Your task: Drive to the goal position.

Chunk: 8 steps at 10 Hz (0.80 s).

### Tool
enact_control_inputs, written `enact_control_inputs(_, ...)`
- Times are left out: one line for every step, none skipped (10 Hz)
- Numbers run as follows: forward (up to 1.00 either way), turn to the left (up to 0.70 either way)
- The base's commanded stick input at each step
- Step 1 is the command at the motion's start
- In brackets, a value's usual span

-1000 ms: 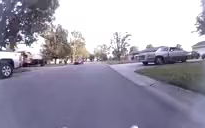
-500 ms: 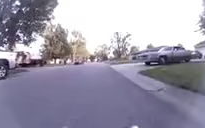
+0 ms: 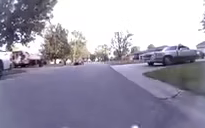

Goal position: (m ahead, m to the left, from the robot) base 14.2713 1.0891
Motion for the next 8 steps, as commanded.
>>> enact_control_inputs(1.00, 0.00)
enact_control_inputs(1.00, 0.00)
enact_control_inputs(1.00, 0.00)
enact_control_inputs(1.00, 0.00)
enact_control_inputs(1.00, 0.00)
enact_control_inputs(1.00, 0.00)
enact_control_inputs(1.00, -0.05)
enact_control_inputs(1.00, -0.13)
